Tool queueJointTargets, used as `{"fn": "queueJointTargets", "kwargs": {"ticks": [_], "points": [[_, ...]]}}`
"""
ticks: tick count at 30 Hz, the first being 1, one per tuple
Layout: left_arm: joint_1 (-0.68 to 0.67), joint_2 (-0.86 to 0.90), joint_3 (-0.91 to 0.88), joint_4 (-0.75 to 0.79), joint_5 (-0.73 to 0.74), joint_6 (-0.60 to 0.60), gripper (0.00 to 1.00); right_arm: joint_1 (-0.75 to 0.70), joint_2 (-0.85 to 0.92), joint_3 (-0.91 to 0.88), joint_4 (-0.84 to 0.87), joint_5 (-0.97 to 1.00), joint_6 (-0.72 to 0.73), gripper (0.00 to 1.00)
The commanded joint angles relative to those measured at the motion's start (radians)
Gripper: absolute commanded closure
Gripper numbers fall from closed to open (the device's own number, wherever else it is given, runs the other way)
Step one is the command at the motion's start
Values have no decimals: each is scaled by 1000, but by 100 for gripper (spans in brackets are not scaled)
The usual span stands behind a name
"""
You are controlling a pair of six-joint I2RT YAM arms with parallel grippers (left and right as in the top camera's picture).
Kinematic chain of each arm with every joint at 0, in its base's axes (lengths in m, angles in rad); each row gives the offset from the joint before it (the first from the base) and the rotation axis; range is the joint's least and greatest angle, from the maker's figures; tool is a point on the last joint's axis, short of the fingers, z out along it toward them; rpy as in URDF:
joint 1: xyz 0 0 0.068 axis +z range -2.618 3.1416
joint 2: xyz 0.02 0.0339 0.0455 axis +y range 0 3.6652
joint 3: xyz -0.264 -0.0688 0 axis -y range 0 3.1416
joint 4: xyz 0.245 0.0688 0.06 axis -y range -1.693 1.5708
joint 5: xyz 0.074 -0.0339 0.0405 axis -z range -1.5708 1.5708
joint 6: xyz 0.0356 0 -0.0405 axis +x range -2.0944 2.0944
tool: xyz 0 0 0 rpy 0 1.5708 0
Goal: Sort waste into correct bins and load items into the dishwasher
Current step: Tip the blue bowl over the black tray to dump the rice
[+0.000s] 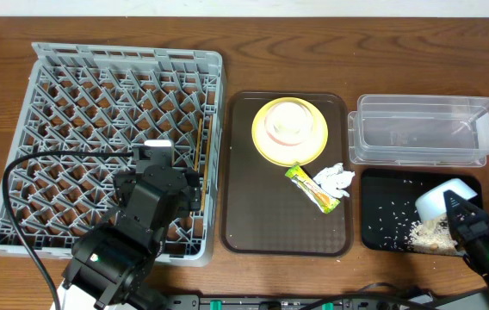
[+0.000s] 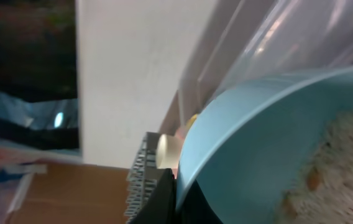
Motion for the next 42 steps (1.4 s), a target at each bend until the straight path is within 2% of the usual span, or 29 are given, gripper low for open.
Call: {"fn": "queueJointTargets", "kwargs": {"ticks": [1,10,16,19,22,26,28,32,37,40,42], "points": [[0,-1,6,-3,2,-2,8,-7,19,-18,1,-134,-77,99],[0,-1,6,-3,1,-2,8,-7,30,-22,53,-134,-77,99],[0,-1,6,-3,2,-2,8,-7,30,-22,2,-134,31,99],[0,-1,6,-3,2,-2,8,-7,30,-22,68,-134,9,99],[0,-1,5,-3,1,-2,8,-7,30,-22,60,-134,69,99],[0,-1,6,-3,1,-2,8,-7,30,-22,106,-134,64,99],[0,-1,6,-3,1,-2,8,-7,29,-22,81,-134,136,99],[0,-1,6,-3,1,-2,8,-7,30,-22,125,-133,148,99],[0,-1,6,-3,1,-2,8,-6,29,-22,103,-134,247,99],[0,-1,5,-3,1,-2,8,-6,29,-22,174,-133,263,99],[0,-1,6,-3,2,-2,8,1,29,-22,176,-134,362,99]]}}
